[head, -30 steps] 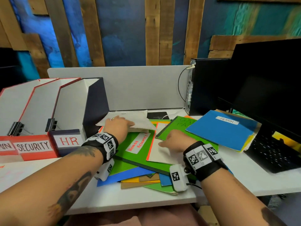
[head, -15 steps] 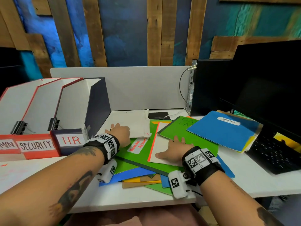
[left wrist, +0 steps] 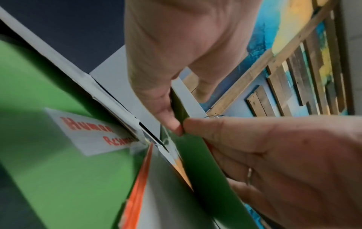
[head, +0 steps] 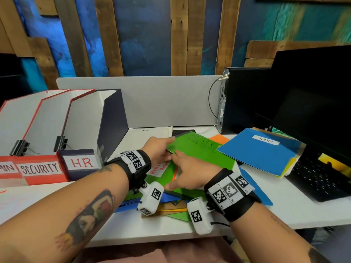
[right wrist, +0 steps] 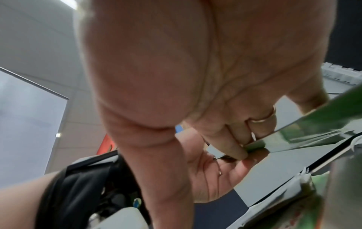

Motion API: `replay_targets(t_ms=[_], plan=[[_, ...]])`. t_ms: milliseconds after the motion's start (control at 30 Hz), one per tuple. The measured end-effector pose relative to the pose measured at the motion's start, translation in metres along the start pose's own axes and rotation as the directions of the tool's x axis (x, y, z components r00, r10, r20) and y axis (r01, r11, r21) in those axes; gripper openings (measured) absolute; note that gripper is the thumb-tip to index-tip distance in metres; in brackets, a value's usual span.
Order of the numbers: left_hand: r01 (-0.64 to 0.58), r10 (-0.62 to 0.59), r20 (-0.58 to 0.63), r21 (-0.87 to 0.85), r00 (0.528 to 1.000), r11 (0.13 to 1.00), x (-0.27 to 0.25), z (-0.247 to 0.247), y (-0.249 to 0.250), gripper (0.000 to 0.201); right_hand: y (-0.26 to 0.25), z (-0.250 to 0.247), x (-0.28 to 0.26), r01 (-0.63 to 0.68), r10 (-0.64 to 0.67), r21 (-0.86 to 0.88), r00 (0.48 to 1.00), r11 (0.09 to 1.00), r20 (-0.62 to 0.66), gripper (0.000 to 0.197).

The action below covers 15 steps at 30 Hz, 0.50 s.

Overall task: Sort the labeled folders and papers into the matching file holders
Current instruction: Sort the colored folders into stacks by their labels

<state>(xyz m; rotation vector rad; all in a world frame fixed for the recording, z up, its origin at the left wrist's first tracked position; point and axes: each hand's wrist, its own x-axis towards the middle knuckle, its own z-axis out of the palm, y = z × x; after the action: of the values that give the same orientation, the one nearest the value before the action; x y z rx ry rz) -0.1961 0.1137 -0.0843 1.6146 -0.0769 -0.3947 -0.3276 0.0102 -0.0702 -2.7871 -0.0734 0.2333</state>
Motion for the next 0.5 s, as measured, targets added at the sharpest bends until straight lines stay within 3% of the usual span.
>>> replay_targets(t_ms=[67, 100, 133, 233, 300, 400, 467, 500], plan=[[-0.081, 0.082, -0.046, 0.023, 0.996, 0.996, 0.004, -0.005, 0.002, 0.033, 0.0, -0.002, 0.001, 0.047, -0.046, 0.086, 0.999, 0.995, -0.011, 0.102], [-0.092, 0.088, -0.065, -0.063, 0.994, 0.994, 0.002, -0.006, 0.007, 0.028, 0.002, -0.002, 0.003, 0.062, -0.058, 0.157, 0.998, 0.986, -0.034, 0.1], [-0.185, 0.179, -0.122, -0.045, 0.976, 0.982, 0.003, -0.008, 0.011, 0.025, 0.003, -0.001, 0.005, 0.063, -0.048, 0.231, 0.996, 0.971, -0.072, 0.098], [-0.276, 0.249, -0.289, -0.057, 0.924, 0.959, 0.001, -0.009, 0.025, 0.017, 0.002, 0.004, 0.012, 0.012, 0.081, 0.372, 0.969, 0.928, -0.234, 0.08], [-0.33, 0.263, -0.306, -0.192, 0.915, 0.924, -0.001, -0.008, 0.033, 0.016, -0.003, 0.006, 0.014, -0.052, 0.207, 0.427, 0.923, 0.903, -0.325, 0.071], [-0.402, 0.284, -0.363, -0.309, 0.887, 0.862, -0.011, -0.008, 0.044, 0.018, -0.007, 0.011, 0.024, -0.189, 0.367, 0.459, 0.867, 0.868, -0.337, 0.077], [-0.449, 0.314, -0.366, -0.379, 0.876, 0.809, -0.016, -0.01, 0.049, 0.025, -0.007, 0.012, 0.029, -0.125, 0.384, 0.635, 0.877, 0.762, -0.288, 0.086], [-0.464, 0.334, -0.346, -0.423, 0.877, 0.778, -0.019, -0.01, 0.052, 0.033, -0.008, 0.011, 0.03, -0.039, 0.382, 0.781, 0.887, 0.623, -0.26, 0.09]])
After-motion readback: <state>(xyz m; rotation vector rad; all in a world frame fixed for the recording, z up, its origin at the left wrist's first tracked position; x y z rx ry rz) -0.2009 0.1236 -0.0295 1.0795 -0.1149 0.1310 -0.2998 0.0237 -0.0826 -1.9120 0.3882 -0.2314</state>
